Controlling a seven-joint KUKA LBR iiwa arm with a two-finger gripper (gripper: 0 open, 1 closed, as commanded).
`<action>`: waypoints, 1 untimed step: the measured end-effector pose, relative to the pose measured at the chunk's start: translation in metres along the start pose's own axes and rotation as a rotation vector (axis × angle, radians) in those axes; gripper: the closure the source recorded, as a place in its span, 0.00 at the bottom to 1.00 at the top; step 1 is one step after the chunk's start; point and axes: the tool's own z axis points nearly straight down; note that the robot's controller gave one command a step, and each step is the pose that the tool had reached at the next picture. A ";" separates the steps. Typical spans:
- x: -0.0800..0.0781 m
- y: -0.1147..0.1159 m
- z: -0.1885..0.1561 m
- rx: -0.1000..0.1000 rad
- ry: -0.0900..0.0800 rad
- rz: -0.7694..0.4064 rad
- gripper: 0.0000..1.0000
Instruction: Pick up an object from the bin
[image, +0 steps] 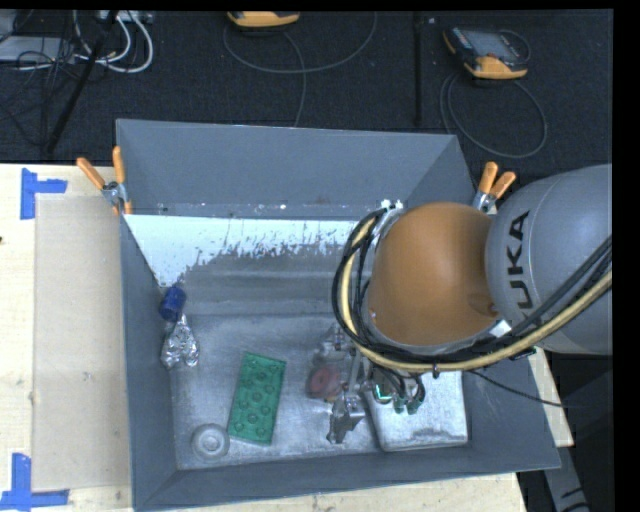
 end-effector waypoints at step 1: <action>-0.037 -0.020 0.127 -0.001 -0.008 0.198 0.00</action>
Offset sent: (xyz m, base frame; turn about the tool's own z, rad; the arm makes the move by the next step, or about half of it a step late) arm 0.0360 -0.0205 -0.1251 0.1987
